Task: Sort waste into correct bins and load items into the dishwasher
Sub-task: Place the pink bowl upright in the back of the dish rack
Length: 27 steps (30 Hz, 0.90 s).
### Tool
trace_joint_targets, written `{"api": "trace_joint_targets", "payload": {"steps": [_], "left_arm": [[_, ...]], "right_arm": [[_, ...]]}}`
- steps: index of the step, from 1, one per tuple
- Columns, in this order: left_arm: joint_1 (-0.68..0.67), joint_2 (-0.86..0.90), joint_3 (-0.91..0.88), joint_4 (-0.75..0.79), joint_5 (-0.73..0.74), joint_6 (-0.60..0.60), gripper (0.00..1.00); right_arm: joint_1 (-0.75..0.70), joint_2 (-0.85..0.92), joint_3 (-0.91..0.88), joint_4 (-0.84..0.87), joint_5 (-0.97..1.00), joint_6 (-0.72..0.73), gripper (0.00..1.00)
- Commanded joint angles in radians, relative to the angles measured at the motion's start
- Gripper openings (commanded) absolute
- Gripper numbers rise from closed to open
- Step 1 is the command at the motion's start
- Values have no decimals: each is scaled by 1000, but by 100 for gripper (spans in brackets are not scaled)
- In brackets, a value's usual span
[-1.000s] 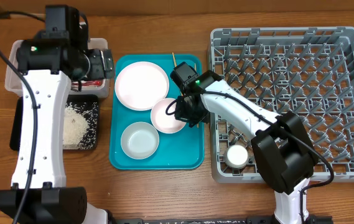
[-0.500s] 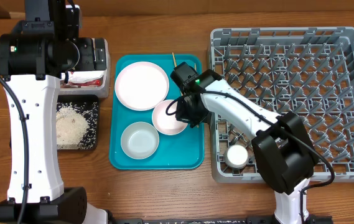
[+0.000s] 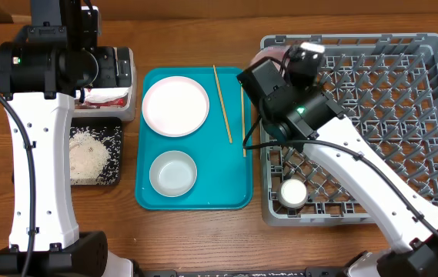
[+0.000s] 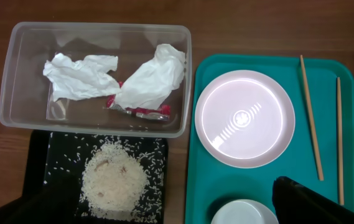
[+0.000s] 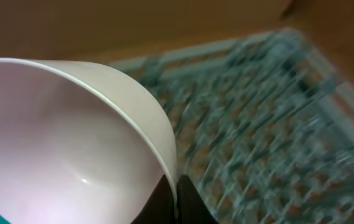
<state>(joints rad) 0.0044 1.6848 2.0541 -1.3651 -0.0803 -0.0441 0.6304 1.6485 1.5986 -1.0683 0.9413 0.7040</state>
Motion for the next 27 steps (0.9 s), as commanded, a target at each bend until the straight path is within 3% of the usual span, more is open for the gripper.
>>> {"api": "trace_joint_targets", "payload": {"steps": [1, 7, 9, 16, 27], "left_arm": [[3, -11, 16, 0, -8, 23, 100], [3, -11, 16, 0, -8, 23, 100], [3, -10, 16, 0, -8, 23, 100], [3, -10, 16, 0, -8, 23, 100], [3, -11, 16, 0, -8, 23, 100]], "right_arm": [[-35, 34, 8, 98, 377, -92, 4], [-147, 187, 8, 388, 374, -489, 4], [-159, 226, 8, 437, 374, -536, 4], [-162, 380, 8, 582, 374, -624, 4], [-149, 441, 5, 574, 294, -623, 4]]}}
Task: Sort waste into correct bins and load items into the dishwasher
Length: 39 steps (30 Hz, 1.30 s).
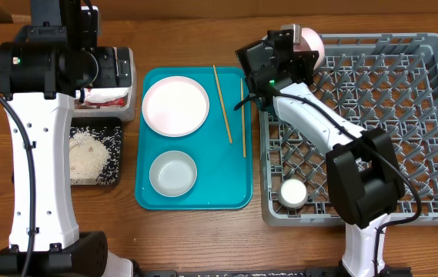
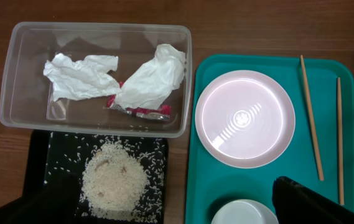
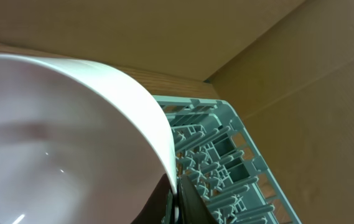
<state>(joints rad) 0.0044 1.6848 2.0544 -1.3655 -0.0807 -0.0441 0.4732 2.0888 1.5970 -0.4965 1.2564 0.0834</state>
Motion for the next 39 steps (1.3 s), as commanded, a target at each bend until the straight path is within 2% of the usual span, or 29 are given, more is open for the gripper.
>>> {"api": "trace_joint_targets", "payload": {"steps": [1, 7, 13, 15, 19, 24, 27, 29, 30, 31, 32, 34, 36, 39], "left_arm": [[3, -10, 16, 1, -8, 23, 100], [3, -10, 16, 1, -8, 23, 100], [3, -10, 16, 1, -8, 23, 100], [3, -10, 16, 1, -8, 23, 100], [3, -10, 16, 1, -8, 23, 100], [3, -10, 16, 1, -8, 23, 100], [3, -11, 16, 1, -8, 23, 100], [3, -10, 16, 1, -8, 23, 100], [3, -10, 16, 1, -8, 23, 100], [3, -11, 16, 1, -8, 23, 100], [3, -10, 16, 1, -8, 23, 100], [3, -10, 16, 1, -8, 23, 100], [3, -10, 16, 1, -8, 23, 100], [3, -11, 16, 1, -8, 23, 100]], "right_arm": [[10, 0, 6, 1, -21, -2, 4], [50, 0, 6, -53, -44, -2, 4], [110, 0, 7, -66, -85, -2, 38], [129, 0, 7, -67, -85, -2, 46], [174, -11, 7, -95, -148, 0, 48], [198, -69, 9, -130, -266, 75, 61], [195, -154, 23, -173, -447, 105, 67], [193, -212, 27, -190, -643, 103, 75], [193, -256, 27, -201, -846, 103, 90], [193, -270, 27, -206, -951, 103, 95], [193, -278, 27, -211, -1017, 104, 97], [193, -287, 26, -217, -1385, 119, 97], [200, -273, 9, -218, -1540, 216, 97], [237, -255, -57, -219, -1565, 340, 96]]}}
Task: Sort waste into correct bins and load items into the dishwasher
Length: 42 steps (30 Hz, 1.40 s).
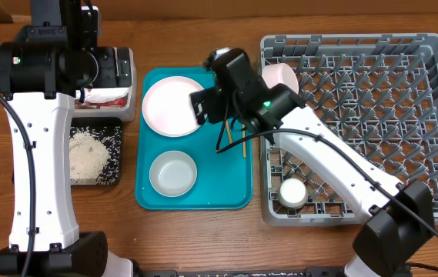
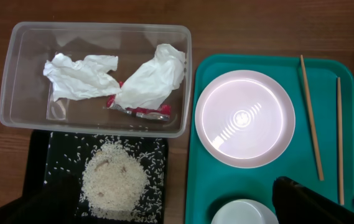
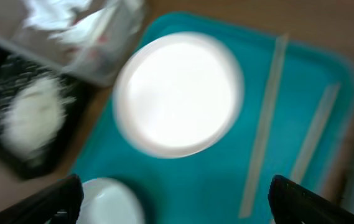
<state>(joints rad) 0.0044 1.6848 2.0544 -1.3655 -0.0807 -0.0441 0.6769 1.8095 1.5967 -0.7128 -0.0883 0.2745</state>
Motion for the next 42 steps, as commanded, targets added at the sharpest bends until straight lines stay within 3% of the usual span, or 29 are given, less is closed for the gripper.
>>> {"api": "trace_joint_targets", "payload": {"steps": [1, 6, 12, 14, 15, 18, 28, 39, 42], "left_arm": [[3, -10, 16, 1, -8, 23, 100], [3, -10, 16, 1, -8, 23, 100], [3, -10, 16, 1, -8, 23, 100], [3, -10, 16, 1, -8, 23, 100], [3, -10, 16, 1, -8, 23, 100], [3, -10, 16, 1, -8, 23, 100], [3, -10, 16, 1, -8, 23, 100], [3, -10, 16, 1, -8, 23, 100], [3, -10, 16, 1, -8, 23, 100]], "right_arm": [[52, 32, -83, 1, -220, 183, 94], [143, 80, -191, 4, -163, 465, 71], [144, 193, -194, 3, -238, 541, 50], [118, 203, -194, -1, -269, 541, 37], [107, 203, -194, -4, -272, 542, 20], [107, 201, -192, 0, -272, 542, 4], [107, -5, -129, -169, 46, 540, 4], [107, -347, -129, -578, 682, 769, 4], [107, -401, -129, -713, 860, 903, 4]]}}
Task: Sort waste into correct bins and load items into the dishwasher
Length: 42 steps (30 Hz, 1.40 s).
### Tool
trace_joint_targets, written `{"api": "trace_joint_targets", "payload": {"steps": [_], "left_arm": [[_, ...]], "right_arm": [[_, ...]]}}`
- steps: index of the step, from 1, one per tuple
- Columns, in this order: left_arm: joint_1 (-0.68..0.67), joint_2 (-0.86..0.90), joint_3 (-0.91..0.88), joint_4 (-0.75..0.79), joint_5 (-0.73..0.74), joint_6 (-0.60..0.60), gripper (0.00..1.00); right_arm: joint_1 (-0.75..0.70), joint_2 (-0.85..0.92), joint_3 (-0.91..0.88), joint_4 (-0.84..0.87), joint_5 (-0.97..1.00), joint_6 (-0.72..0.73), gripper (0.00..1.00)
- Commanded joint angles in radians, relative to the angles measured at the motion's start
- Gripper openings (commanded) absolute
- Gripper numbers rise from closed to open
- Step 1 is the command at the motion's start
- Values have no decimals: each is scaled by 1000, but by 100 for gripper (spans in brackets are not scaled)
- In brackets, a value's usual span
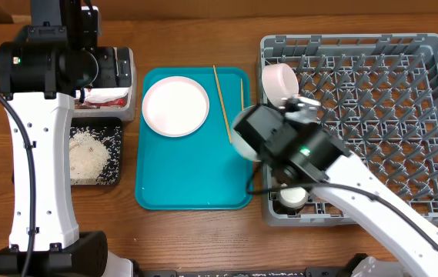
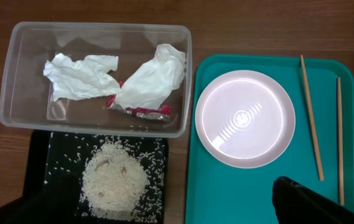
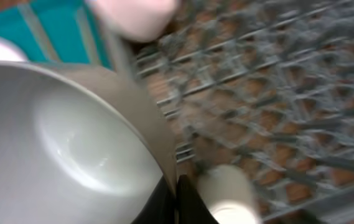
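Note:
My right gripper (image 3: 177,193) is shut on the rim of a white bowl (image 3: 71,143), held above the left edge of the grey dishwasher rack (image 1: 372,115). From overhead only a sliver of the bowl (image 1: 239,143) shows beside the arm. A pink bowl (image 1: 279,79) lies in the rack's back-left corner and a white cup (image 1: 292,194) stands at its front left. On the teal tray (image 1: 192,181) are a pink plate (image 1: 175,106) and two chopsticks (image 1: 222,104). My left gripper (image 2: 175,208) hangs open high above the bins and tray.
A clear bin (image 2: 96,78) holds crumpled tissues and a red wrapper at the far left. In front of it a black tray (image 2: 111,180) holds loose rice. The right arm's body covers the tray's right edge.
The white bowl has left the front of the tray and is now in my right gripper, which was open over the tray and is now shut by the rack's left edge.
My right gripper held the pink bowl by its rim at the rack's back-left corner, then still there. Later the pink bowl lay in the rack and the gripper was open over the tray. Now it holds the white bowl. The left arm stayed still.

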<state>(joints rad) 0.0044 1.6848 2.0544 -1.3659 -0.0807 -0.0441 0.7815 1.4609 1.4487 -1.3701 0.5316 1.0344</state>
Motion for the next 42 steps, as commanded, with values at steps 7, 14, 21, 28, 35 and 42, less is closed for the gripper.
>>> {"api": "trace_joint_targets", "payload": {"steps": [7, 14, 21, 28, 35, 42], "left_arm": [[3, -10, 16, 1, -8, 23, 100], [3, -10, 16, 2, -8, 23, 100], [3, -10, 16, 1, -8, 23, 100], [3, -11, 16, 1, -8, 23, 100], [3, -10, 16, 1, -8, 23, 100], [3, -10, 16, 1, -8, 23, 100]], "right_arm": [[3, -49, 19, -224, 563, 249, 4], [-12, -6, 17, -231, 773, 197, 4], [-54, 212, 17, -43, 803, -252, 4], [-54, 367, 10, -32, 799, -248, 4], [-90, 382, -29, 20, 646, -245, 4], [-91, 382, -29, 13, 595, -219, 4]]}}
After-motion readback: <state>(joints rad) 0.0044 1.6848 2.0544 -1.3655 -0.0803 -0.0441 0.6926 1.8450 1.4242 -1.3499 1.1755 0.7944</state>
